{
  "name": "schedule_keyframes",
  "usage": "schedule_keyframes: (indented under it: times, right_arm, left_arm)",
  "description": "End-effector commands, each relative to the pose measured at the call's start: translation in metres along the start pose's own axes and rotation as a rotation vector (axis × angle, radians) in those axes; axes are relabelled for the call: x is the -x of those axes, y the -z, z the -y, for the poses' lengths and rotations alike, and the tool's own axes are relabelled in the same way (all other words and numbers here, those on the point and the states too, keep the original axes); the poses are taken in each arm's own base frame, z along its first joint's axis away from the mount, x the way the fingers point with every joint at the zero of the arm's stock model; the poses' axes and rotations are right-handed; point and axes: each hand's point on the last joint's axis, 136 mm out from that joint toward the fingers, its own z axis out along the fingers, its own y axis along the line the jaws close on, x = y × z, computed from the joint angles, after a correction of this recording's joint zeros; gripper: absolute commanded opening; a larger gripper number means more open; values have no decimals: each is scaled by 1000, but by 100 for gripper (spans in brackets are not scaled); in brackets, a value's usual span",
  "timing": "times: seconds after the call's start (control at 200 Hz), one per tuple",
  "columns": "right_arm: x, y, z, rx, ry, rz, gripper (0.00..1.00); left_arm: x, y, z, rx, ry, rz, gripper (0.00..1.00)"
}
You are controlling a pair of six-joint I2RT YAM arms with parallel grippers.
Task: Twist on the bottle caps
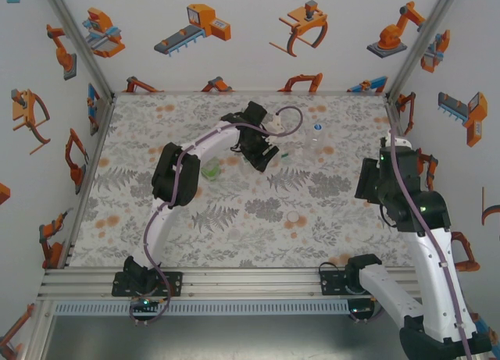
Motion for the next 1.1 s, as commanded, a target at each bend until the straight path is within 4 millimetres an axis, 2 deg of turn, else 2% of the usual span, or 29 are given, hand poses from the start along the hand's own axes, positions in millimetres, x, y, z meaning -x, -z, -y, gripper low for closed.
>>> schedule_keyframes:
  times: [0.0, 0.2, 0.36, 0.521, 0.866, 0.971, 1.091]
  right_arm:
    - [-4, 0, 6, -30, -3, -8, 51]
    - [-5, -2, 5, -25, -1, -13, 51]
    - [-5, -4, 1, -6, -2, -10, 51]
    - [-5, -13, -7, 28, -2, -15, 51]
    - [-2, -40, -36, 143, 20, -51, 51]
    - [-6, -49, -47, 194, 18, -70, 51]
    - [-14, -60, -61, 253, -2, -105, 50]
  left_arm:
    - [-17, -15, 8, -48, 30, -50, 58]
    - [-11, -10, 10, -57, 34, -31, 46]
    - [-1, 4, 11, -46, 44, -1, 45]
    - [13, 30, 14, -31, 54, 71, 45]
    - [43, 108, 42, -61, 99, 343, 45]
    - [49, 140, 50, -56, 98, 429, 44]
    - [53, 186, 58, -29, 83, 529, 44]
